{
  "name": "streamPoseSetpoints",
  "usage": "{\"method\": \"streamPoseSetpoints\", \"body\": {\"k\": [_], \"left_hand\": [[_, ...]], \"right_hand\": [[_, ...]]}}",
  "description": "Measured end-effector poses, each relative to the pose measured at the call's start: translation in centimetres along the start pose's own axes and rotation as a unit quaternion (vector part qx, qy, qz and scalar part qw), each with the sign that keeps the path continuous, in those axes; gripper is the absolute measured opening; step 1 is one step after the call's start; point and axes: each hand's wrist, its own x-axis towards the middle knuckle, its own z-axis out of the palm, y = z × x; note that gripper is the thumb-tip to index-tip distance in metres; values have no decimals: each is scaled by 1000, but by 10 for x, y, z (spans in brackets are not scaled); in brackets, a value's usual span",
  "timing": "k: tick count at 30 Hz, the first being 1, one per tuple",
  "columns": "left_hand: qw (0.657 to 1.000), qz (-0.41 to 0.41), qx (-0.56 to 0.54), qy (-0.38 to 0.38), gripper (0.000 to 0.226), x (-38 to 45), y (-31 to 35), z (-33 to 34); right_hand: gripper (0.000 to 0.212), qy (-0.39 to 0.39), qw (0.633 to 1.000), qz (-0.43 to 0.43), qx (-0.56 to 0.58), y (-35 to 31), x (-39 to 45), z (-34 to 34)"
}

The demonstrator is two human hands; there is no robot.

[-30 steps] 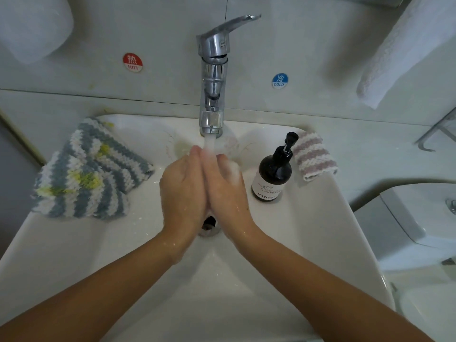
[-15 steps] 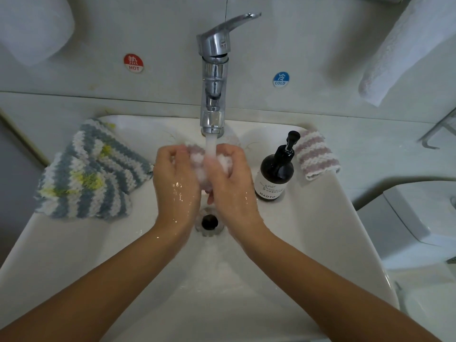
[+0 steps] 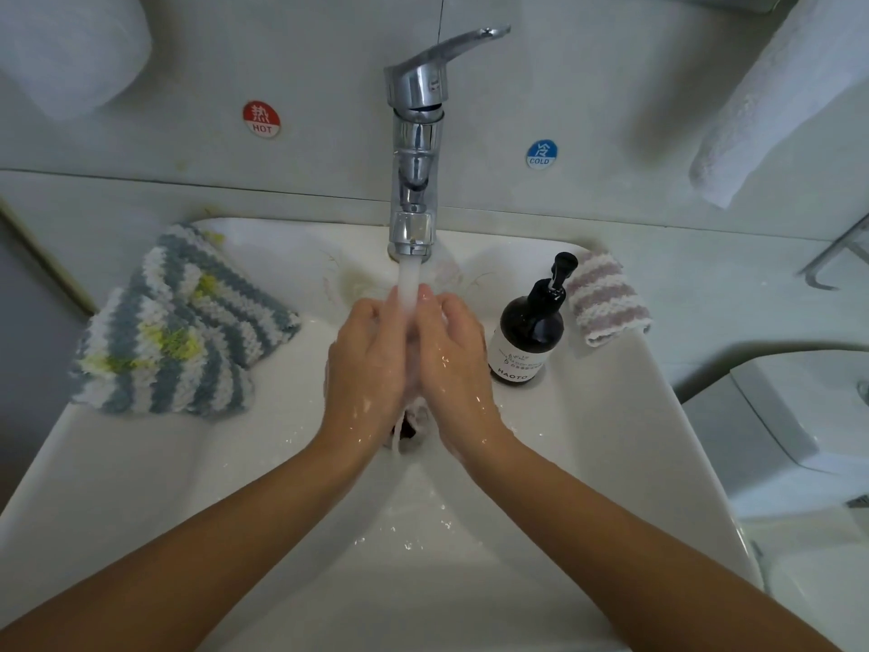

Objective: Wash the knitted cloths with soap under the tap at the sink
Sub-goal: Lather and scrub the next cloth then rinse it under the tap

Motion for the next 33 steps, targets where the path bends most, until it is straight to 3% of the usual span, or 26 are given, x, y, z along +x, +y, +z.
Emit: {"method": "streamPoseSetpoints", "body": {"k": [3,7,14,17,20,23,26,33], "left_hand": [[999,-2,-44,8,36,-4,1,1],[999,-5,-24,48,36,-7,1,3],[990,31,-78,113,37,-4,10,5],[984,57,-99,137,23,-2,15,3],[981,64,-104,151,10,2,16,-1],[982,60,-115,138,3,6,17,-5],[985,43,-109,127,5,9,16,-7],[996,-31,-73,46,20,4,17,-2]], "right_hand": [[42,12,1000,17,-20,1,1,6],[38,-6,987,-2,-161,5,9,12],[24,-7,999,35,-14,-2,-5,5],[22,-45,997,61,-22,-4,-2,3],[36,-98,989,98,-52,-10,-5,0],[29,-96,992,74,-43,-11,-7,0],[14,-36,998,37,-27,-11,0,-1],[45,-66,995,21,66,-18,8,-22]]}}
